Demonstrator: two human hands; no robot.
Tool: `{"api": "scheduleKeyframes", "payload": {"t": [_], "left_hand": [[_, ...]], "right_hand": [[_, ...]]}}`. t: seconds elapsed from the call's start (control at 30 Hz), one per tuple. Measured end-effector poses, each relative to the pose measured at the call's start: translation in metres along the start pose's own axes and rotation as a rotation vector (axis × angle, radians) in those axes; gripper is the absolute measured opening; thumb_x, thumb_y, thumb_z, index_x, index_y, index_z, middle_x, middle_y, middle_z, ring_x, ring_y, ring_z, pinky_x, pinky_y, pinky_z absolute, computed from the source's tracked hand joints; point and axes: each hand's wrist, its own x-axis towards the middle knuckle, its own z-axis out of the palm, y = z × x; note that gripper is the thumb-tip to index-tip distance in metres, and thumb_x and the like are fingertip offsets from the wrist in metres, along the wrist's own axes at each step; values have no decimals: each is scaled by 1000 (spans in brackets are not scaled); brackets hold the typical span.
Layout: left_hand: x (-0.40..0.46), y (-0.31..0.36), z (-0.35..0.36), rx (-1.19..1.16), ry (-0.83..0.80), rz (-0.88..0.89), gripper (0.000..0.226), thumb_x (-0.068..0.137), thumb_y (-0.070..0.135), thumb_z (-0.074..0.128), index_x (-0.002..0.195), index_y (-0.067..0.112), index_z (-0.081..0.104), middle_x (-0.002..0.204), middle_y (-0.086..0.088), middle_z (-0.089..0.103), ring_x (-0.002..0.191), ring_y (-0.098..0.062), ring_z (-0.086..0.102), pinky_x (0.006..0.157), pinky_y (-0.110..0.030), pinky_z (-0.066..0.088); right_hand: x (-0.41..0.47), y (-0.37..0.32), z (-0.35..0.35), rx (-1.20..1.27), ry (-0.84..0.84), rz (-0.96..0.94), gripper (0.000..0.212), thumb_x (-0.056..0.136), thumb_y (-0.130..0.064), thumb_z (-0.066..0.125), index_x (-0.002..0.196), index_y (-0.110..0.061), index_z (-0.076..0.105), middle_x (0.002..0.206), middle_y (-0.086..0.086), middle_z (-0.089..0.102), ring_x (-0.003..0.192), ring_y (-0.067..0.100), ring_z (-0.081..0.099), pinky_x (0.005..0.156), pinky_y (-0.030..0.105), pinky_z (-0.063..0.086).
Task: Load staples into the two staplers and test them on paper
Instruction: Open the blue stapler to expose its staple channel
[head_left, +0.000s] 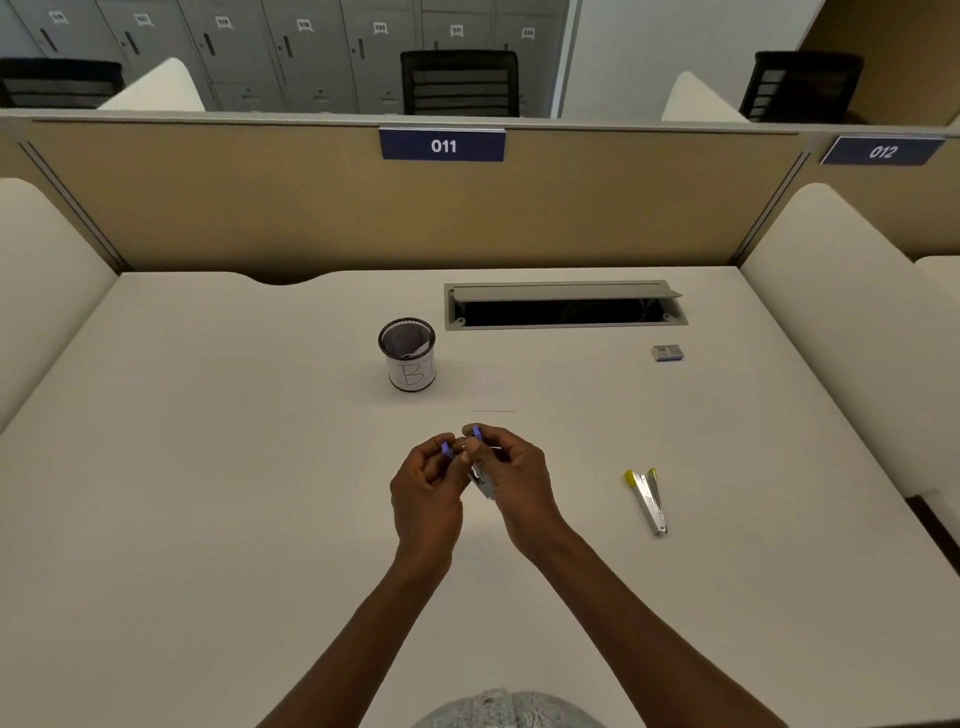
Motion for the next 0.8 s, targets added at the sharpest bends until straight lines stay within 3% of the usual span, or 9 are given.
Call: {"api": "scheduleKeyframes", "payload": {"t": [0.07, 0.2, 0.37, 0.57, 0.7, 0.8], "left_hand": [[0, 0, 2, 5, -3, 3, 31, 85, 19, 74, 114, 18, 65, 100, 1, 75, 96, -15, 72, 90, -39, 56], [2, 0, 4, -34, 21, -6, 25, 88, 14, 71, 112, 19, 65, 103, -1, 74, 99, -16, 71, 92, -40, 56], [9, 5, 2, -184, -27, -70, 25, 89, 5, 66, 110, 19, 65, 101, -2, 75, 98, -16, 71, 86, -32, 57], [19, 12, -2, -342, -46, -131, 30, 93, 7, 61, 123, 11, 58, 112, -5, 73, 105, -18, 70, 83, -30, 59], [27, 13, -3, -445, 21, -232, 32, 95, 9, 57, 127, 4, 56, 112, -7, 71, 106, -21, 68, 98, -43, 51], [30, 14, -3, -452, 41, -267, 37, 95, 12, 58, 129, -3, 54, 115, -11, 69, 106, -23, 68, 102, -45, 48]], "right_hand": [[0, 2, 2, 4, 22, 2, 13, 88, -22, 70, 99, -26, 73, 96, -1, 76, 94, 15, 71, 77, 24, 58], [2, -2, 3, 36, 90, -5, 9, 92, -16, 64, 94, -22, 71, 93, -4, 74, 83, 9, 70, 68, 19, 55], [4, -14, -2, 41, 102, -47, 10, 94, -15, 61, 100, -16, 68, 97, 8, 73, 89, 19, 70, 83, 29, 57], [8, -26, -7, 100, 55, -73, 11, 94, -17, 60, 104, -18, 64, 105, 3, 74, 95, 16, 71, 89, 32, 56], [7, -22, -16, 98, 65, -63, 12, 98, -15, 53, 108, -13, 58, 113, -3, 72, 103, 18, 69, 92, 43, 55], [4, -16, -22, 163, 56, -36, 12, 99, -13, 51, 110, -10, 55, 118, -1, 70, 107, 18, 68, 88, 42, 55]]}}
